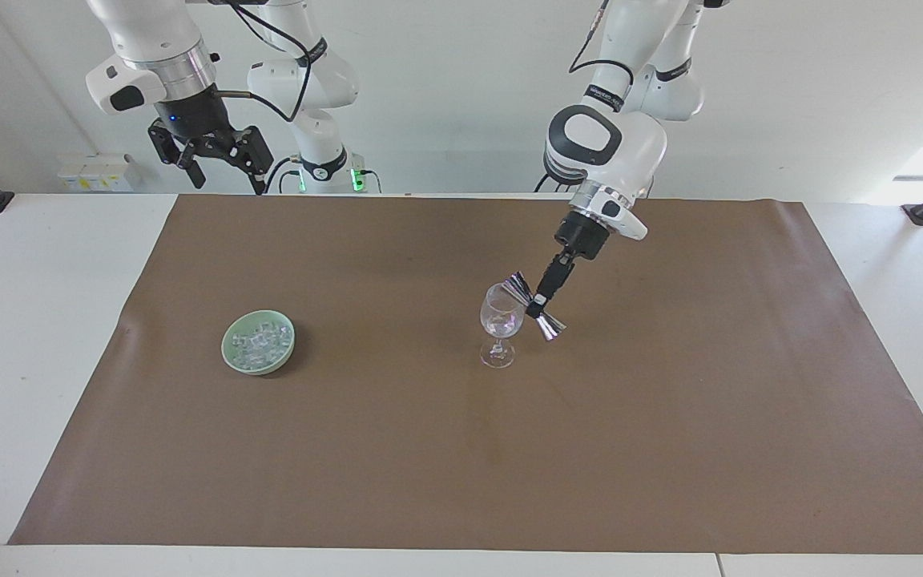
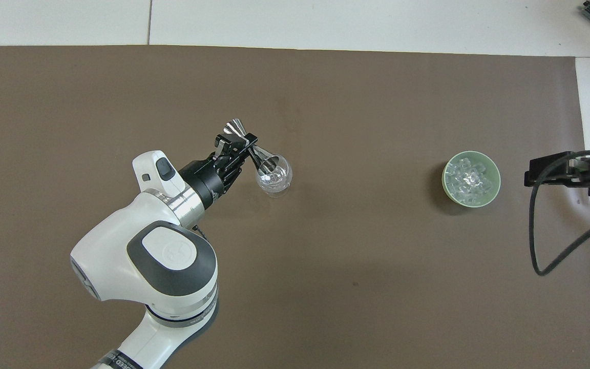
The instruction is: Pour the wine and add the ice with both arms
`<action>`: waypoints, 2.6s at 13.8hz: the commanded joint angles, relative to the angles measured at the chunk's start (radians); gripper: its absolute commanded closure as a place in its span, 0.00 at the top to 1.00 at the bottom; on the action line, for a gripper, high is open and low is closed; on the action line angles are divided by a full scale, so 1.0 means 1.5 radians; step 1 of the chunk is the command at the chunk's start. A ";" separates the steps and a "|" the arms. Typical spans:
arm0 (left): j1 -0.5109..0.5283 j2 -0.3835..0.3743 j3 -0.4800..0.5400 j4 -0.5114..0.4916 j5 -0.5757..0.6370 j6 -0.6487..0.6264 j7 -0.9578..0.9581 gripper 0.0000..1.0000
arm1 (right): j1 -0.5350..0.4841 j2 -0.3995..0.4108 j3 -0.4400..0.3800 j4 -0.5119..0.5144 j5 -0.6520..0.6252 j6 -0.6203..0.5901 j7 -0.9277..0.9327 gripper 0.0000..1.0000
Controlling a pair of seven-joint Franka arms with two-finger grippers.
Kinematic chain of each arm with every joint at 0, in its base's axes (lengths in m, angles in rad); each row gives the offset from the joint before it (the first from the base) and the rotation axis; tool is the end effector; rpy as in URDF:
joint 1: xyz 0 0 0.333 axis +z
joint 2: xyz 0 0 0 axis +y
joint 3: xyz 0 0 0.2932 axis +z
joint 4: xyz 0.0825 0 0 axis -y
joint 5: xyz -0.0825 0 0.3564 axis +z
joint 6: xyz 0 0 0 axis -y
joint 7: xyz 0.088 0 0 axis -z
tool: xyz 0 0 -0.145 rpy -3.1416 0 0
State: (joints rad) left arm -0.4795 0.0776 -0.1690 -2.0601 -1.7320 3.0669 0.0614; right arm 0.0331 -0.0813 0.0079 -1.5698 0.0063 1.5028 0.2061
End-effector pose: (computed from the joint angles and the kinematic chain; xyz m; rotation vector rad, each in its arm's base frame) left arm 0.5015 -0.2832 0.4052 1.8898 1.0192 0.3932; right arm 0.4964 0.0215 0.5997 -3.1236 0.2577 -0.0211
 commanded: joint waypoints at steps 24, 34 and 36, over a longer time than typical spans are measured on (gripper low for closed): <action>-0.008 0.013 0.009 0.027 0.031 -0.003 0.055 0.00 | -0.001 -0.013 0.002 -0.016 -0.007 0.009 0.000 1.00; -0.009 0.013 0.010 0.025 0.031 0.001 0.061 0.00 | -0.001 -0.013 0.002 -0.016 -0.007 0.009 0.000 1.00; -0.009 0.015 0.010 0.026 0.031 0.003 0.066 0.00 | -0.001 -0.013 0.002 -0.016 -0.007 0.009 0.000 1.00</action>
State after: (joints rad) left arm -0.4804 0.0919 -0.1662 -2.0337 -1.6924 3.0653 0.1437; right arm 0.0331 -0.0813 0.0079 -1.5698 0.0063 1.5028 0.2061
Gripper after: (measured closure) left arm 0.789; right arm 0.000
